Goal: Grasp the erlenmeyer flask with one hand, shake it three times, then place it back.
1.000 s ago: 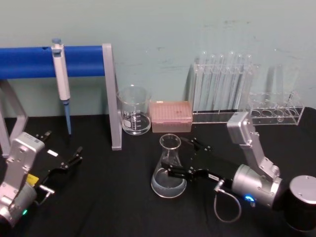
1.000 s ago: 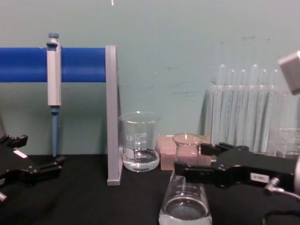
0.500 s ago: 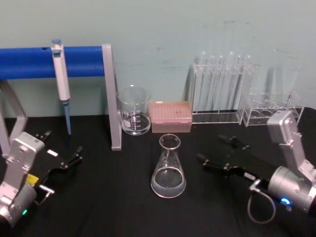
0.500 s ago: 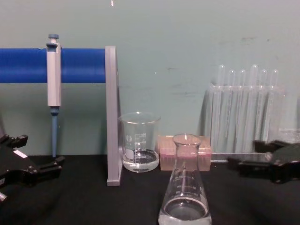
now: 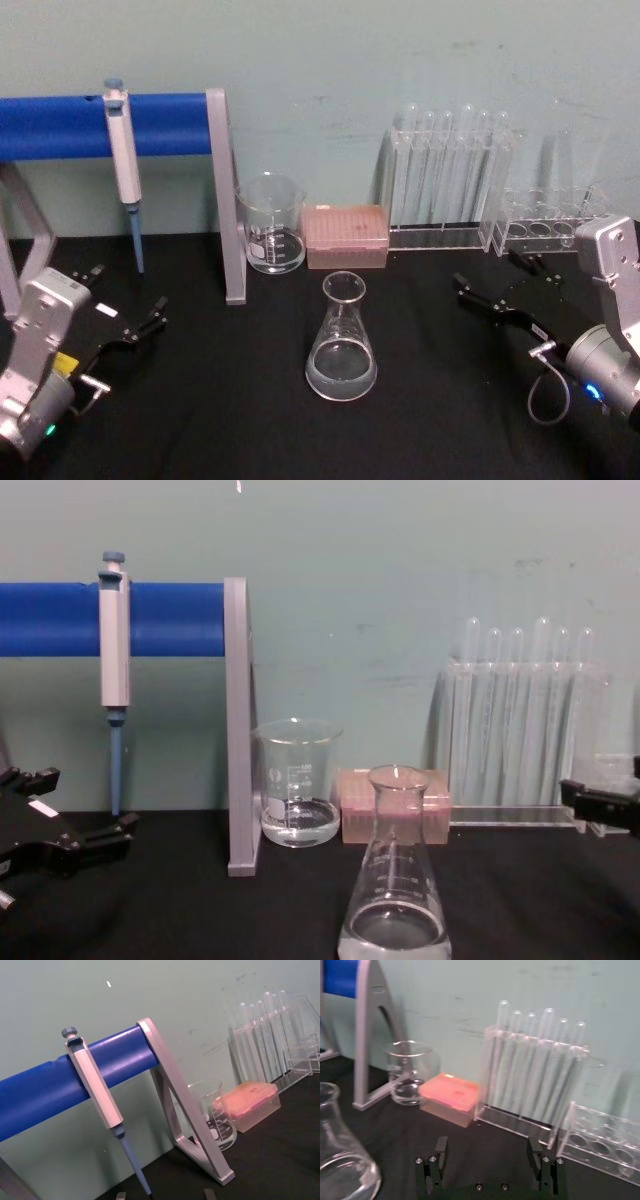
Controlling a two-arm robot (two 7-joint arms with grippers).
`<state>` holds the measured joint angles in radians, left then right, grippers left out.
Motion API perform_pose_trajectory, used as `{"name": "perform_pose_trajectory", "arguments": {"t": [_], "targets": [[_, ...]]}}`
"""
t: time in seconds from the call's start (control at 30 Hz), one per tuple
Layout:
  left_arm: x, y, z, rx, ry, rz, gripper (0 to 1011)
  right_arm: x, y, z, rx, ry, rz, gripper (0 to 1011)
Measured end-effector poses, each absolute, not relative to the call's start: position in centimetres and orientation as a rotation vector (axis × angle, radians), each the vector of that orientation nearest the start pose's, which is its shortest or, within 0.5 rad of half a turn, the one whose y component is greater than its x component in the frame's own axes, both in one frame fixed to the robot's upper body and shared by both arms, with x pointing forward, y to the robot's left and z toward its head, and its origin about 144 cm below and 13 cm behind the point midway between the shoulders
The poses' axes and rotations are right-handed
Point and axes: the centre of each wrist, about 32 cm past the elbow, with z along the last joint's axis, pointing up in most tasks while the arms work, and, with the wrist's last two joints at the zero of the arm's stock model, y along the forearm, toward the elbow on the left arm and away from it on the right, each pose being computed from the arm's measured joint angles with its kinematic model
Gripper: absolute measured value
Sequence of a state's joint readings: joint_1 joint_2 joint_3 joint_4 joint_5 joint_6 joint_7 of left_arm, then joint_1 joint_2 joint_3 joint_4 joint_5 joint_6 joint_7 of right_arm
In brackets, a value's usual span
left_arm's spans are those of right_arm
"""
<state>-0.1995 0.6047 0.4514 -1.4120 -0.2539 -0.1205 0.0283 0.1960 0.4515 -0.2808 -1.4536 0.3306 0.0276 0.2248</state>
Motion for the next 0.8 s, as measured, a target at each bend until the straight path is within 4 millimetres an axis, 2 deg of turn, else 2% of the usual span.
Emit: {"name": "perform_pose_trajectory", "arguments": {"t": [0.23, 0.8], "targets": [[48.9, 31.0, 114.0, 0.304, -0.285, 1.248, 1001, 50.6, -28.5, 115.9, -0.154, -0.075, -1.197, 1000], [48.9, 31.0, 114.0, 0.305, -0.285, 1.248, 1001, 51.0, -26.8, 113.9, -0.157, -0.048, -1.197, 1000]]}}
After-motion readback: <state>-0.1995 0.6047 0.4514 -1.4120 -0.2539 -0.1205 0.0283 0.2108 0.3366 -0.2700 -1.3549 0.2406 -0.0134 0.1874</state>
